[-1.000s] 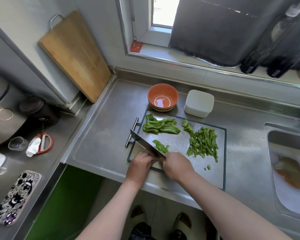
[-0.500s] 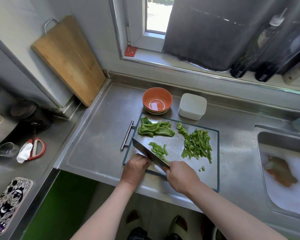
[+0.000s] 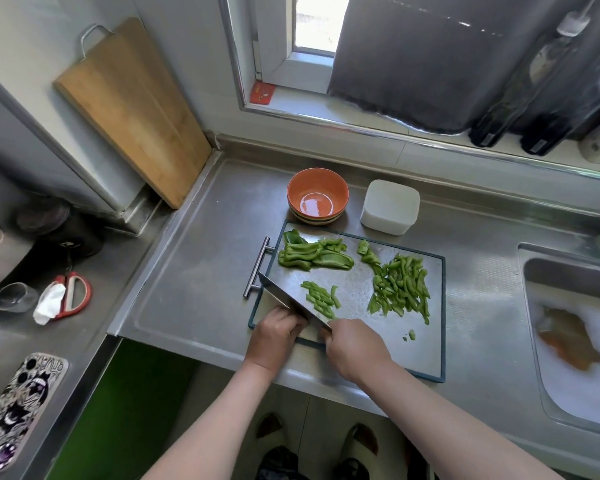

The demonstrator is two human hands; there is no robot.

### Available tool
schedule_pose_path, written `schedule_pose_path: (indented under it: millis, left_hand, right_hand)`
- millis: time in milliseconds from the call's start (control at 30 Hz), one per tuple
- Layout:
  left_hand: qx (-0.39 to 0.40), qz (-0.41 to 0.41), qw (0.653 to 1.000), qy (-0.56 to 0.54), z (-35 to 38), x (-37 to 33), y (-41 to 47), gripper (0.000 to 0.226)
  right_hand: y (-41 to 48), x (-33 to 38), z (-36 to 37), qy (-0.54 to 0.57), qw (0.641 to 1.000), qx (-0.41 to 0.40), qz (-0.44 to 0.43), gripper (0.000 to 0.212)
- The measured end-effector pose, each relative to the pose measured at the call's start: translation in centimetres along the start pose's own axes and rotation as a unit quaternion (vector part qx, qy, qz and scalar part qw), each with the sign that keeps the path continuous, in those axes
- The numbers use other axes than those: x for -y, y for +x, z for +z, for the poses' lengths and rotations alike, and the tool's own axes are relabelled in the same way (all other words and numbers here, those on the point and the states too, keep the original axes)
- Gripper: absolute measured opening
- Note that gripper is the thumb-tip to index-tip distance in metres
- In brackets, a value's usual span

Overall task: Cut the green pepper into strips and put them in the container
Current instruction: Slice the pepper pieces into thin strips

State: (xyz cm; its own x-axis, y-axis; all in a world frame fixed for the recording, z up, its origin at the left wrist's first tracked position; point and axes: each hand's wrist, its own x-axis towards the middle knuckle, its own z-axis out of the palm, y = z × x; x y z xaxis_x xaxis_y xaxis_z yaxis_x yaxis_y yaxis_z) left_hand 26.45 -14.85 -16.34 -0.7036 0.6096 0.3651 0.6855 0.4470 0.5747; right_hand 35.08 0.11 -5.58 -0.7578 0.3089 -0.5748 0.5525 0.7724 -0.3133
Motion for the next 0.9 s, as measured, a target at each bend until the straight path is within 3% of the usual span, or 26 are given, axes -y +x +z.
schedule_pose_path:
  millis: [267,400,567,633,800,900]
  left_hand:
    - [0.058,-0.002,0.998,-0.008,-1.0,-0.3,0.5,0.007]
    - [0.08,-0.084,0.993,-0.02,-1.2,-1.4,1.7,0.012]
    - [0.101,-0.212,0.97,-0.059,-0.4,-3.8,5.1,0.056]
    - [0.127,-0.242,0.961,-0.045,0.6,-4.6,6.4,0.063]
    - [0.164,-0.281,0.945,-0.036,3.1,-7.7,9.3,0.042]
    - [0.199,-0.265,0.941,-0.07,5.0,-10.3,10.9,0.044]
  right_hand:
    - [0.7,-0.8,-1.6,0.07,0.997,-0.002,0.025,0.031]
    - [-0.7,-3.7,-3.2,0.093,0.995,-0.003,0.035,0.035]
    - [-1.7,-6.6,-6.0,0.134,0.988,-0.062,0.033,0.04]
    - [-1.6,-7.7,-6.9,0.122,0.987,-0.101,0.036,0.042]
    - [-1.2,-10.9,-8.1,0.055,0.986,-0.154,0.041,0.041]
    - [-1.0,-12.6,-8.5,0.008,0.982,-0.186,0.038,0.03]
